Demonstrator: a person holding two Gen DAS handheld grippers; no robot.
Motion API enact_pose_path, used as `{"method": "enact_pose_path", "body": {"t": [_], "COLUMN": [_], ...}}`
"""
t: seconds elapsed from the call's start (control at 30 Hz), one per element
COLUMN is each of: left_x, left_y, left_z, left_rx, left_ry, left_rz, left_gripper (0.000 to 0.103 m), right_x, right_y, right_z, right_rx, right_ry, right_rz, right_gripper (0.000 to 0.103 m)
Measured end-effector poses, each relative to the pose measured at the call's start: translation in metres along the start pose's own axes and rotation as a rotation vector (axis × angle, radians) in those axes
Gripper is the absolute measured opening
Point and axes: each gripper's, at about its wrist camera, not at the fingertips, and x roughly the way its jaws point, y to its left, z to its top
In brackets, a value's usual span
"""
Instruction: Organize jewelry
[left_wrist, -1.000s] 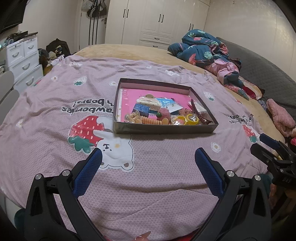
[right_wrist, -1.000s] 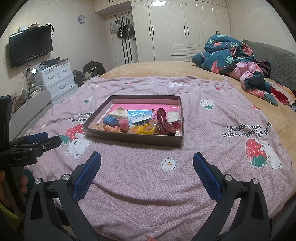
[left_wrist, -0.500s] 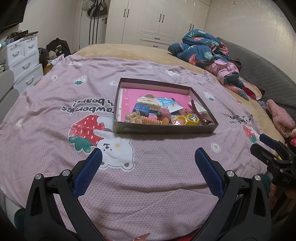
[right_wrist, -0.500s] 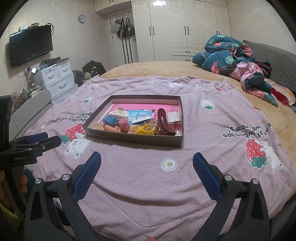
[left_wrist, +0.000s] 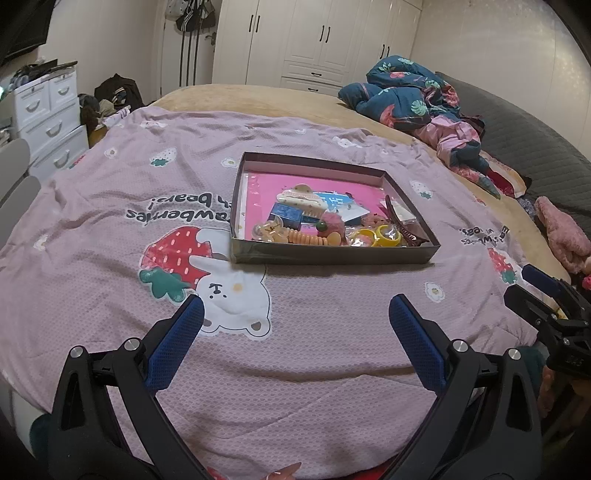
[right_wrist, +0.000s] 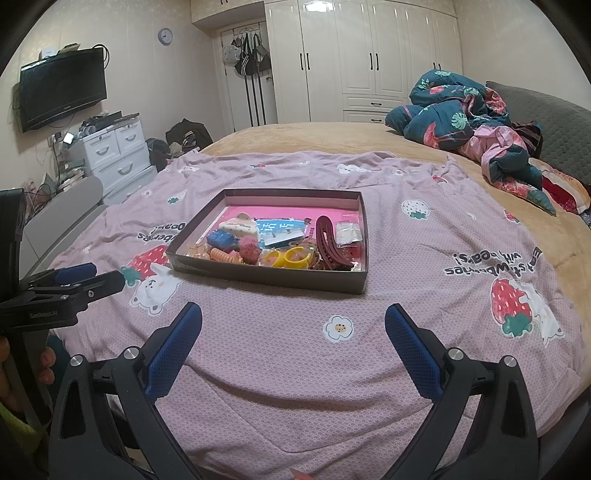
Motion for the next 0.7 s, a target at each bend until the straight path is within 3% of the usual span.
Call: {"method": "enact_pose_path", "body": {"t": [0.47,0.7], "left_x": [0.001,0.009], "left_y": [0.001,0.013], "left_z": [-0.001,-0.001], "left_rx": [0.004,-0.030], "left_ry": [0.006,0.015], "left_rz": [0.006,0.027], "left_gripper": [0.094,0.094], "right_x": [0.001,0.008], "right_y": [-0.001,-0.019], "right_z": [-0.001,0.002], "right_rx": [0.004,0.041], "right_ry": [0.003,0.012], "right_rz": [-0.005,-0.042], "right_gripper": [0.099,0.099]}}
